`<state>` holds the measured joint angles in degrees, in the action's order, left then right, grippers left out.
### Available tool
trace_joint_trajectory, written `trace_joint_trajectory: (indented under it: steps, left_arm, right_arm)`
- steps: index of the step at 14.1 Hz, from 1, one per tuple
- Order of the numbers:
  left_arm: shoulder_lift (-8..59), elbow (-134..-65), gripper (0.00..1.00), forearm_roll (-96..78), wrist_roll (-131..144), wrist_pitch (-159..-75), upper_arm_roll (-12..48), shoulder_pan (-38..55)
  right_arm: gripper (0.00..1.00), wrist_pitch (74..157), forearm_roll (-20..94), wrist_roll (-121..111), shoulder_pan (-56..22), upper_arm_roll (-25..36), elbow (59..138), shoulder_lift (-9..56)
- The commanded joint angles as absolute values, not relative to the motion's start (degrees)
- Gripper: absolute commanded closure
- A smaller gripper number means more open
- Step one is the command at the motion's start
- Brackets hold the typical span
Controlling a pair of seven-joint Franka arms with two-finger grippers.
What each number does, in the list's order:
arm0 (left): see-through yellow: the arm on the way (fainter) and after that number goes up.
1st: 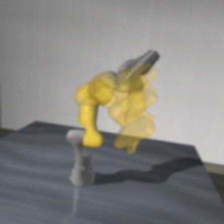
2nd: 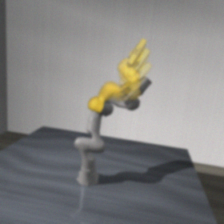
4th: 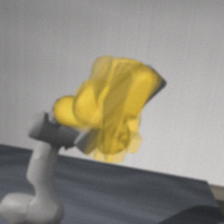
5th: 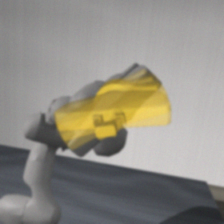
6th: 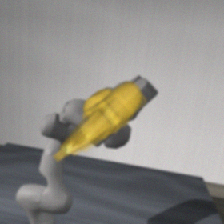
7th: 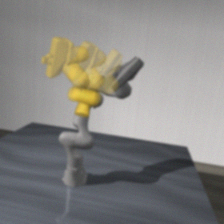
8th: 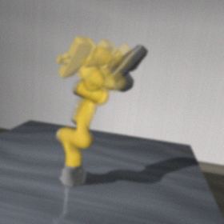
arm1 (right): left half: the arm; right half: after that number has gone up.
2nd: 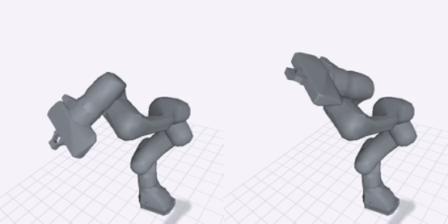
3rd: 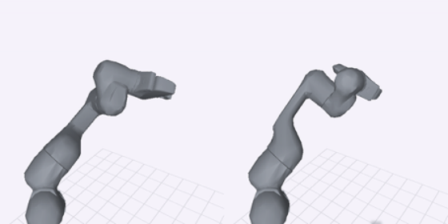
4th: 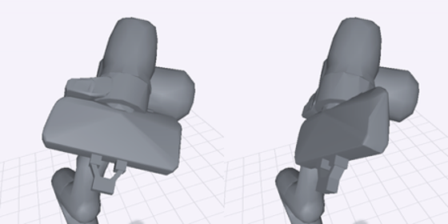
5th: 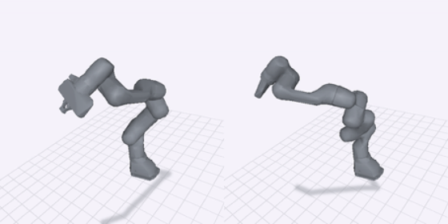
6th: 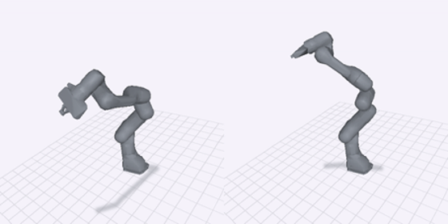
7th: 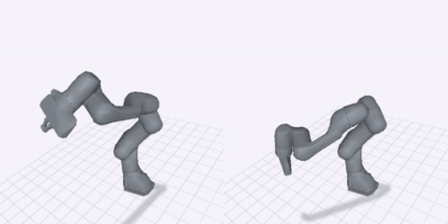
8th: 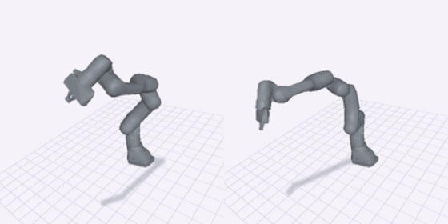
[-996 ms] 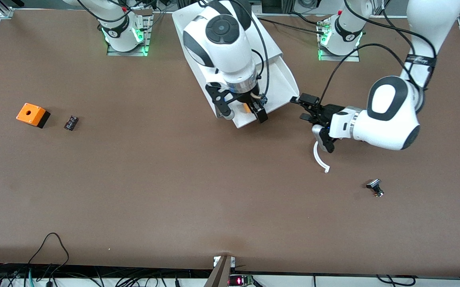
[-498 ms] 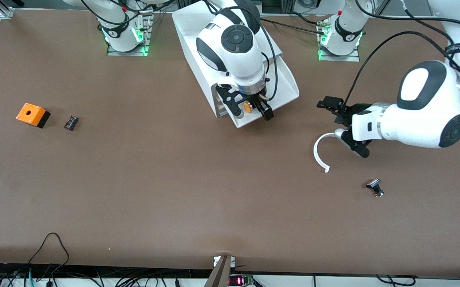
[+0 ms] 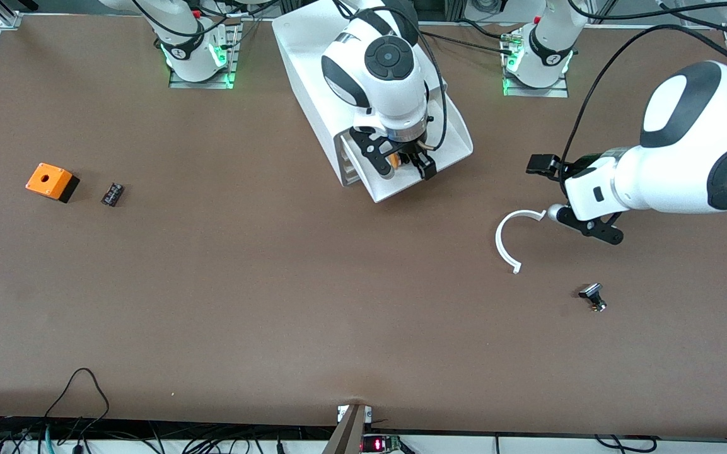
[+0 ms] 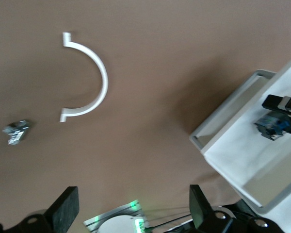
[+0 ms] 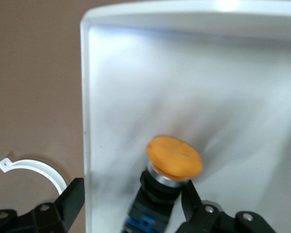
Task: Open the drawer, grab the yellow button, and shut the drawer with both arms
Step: 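Lift the button out with the right gripper while the left gripper releases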
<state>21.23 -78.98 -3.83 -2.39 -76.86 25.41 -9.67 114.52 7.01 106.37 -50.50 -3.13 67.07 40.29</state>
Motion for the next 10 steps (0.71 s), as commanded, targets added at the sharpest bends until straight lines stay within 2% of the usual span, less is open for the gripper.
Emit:
trace_joint_trajectory:
  steps: [1, 2, 5, 8, 10]
  left_arm:
    - [21.1, -75.8, 0.0, -0.7, -0.7, -73.4, 25.4, -8.1]
    - [21.1, -75.8, 0.0, -0.7, -0.6, -73.3, 25.4, -8.1]
    - [21.2, -75.5, 0.0, -1.0, -0.6, -73.3, 25.4, -8.0]
    - [21.2, -75.4, 0.0, -0.8, -1.4, -73.3, 25.1, -8.1]
    - [21.7, -75.4, 0.0, 0.0, -1.5, -73.6, 25.2, -7.6]
  right_arm:
    - [0.11, 114.3, 8.1, 107.1, -51.4, -2.7, 68.0, 39.9]
    - [0.15, 113.9, 8.1, 107.2, -51.4, -2.7, 68.0, 39.8]
    - [0.59, 110.3, 8.2, 106.9, -51.3, -2.9, 67.8, 39.4]
    - [0.73, 109.2, 8.2, 106.9, -51.2, -3.0, 67.6, 38.1]
    - [0.87, 109.2, 8.2, 106.7, -51.2, -3.0, 67.5, 37.8]
